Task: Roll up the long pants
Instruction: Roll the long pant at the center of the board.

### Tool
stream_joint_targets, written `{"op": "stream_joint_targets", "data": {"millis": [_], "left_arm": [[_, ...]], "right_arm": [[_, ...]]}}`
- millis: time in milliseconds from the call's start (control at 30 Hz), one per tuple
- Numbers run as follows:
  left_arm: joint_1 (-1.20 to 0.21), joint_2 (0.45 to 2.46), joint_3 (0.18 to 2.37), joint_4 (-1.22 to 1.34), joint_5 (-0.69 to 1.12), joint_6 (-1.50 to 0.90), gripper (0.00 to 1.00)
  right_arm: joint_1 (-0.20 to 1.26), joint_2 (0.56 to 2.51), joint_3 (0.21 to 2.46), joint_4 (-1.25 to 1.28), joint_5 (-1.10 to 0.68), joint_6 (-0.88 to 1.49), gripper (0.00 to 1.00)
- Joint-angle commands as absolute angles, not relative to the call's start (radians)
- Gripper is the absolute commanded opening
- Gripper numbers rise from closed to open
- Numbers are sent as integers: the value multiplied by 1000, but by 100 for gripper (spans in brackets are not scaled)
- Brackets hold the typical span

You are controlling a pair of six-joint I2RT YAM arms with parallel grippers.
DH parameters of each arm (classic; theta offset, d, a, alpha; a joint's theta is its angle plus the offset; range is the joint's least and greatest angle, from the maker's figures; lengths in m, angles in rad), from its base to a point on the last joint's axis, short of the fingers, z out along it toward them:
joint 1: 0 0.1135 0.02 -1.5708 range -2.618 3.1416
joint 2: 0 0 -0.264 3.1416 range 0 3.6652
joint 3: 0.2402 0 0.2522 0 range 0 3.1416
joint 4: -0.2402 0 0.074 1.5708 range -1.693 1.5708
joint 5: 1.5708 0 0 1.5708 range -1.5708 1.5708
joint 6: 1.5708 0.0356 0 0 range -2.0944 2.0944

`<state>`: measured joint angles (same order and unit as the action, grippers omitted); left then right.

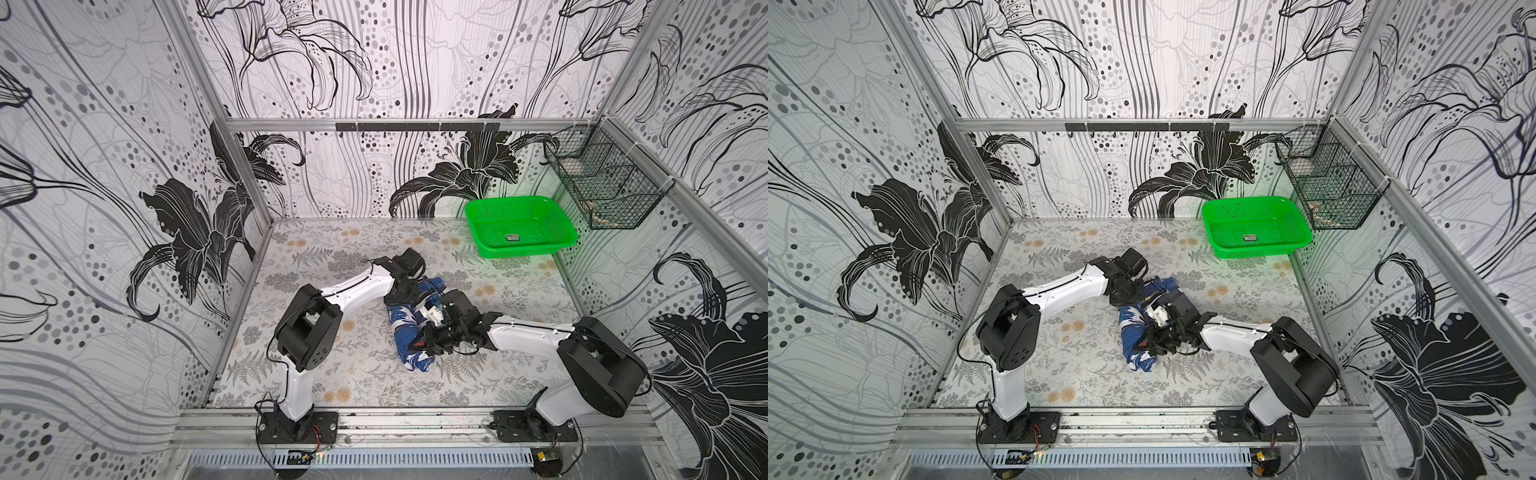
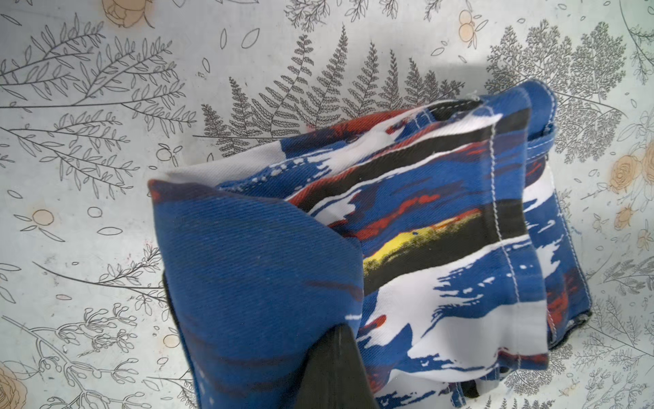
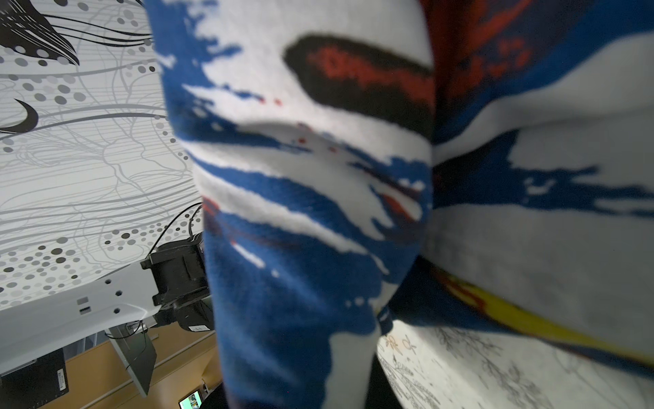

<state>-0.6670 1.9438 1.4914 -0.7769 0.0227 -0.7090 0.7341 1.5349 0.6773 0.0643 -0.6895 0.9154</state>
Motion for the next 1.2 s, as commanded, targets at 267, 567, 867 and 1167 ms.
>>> {"op": "stream_joint_targets", "data": {"millis": [267,567,867,1167], "left_arm": [[-674,1816,1522,-898,-38,-692,0],[-673,1804,1460,-905,-54,-693,0],[-673,1889,1417,-825,-17,-701,0],[-673,1947,1415,-786,2,-703,0]], "right_arm": [[726,1585,673,-28,-678,923,12],[726,1585,679,-38,-676,920,12],[726,1576,663,-40,-673,922,12],[726,1582,656,-46,-669,910,12]]}}
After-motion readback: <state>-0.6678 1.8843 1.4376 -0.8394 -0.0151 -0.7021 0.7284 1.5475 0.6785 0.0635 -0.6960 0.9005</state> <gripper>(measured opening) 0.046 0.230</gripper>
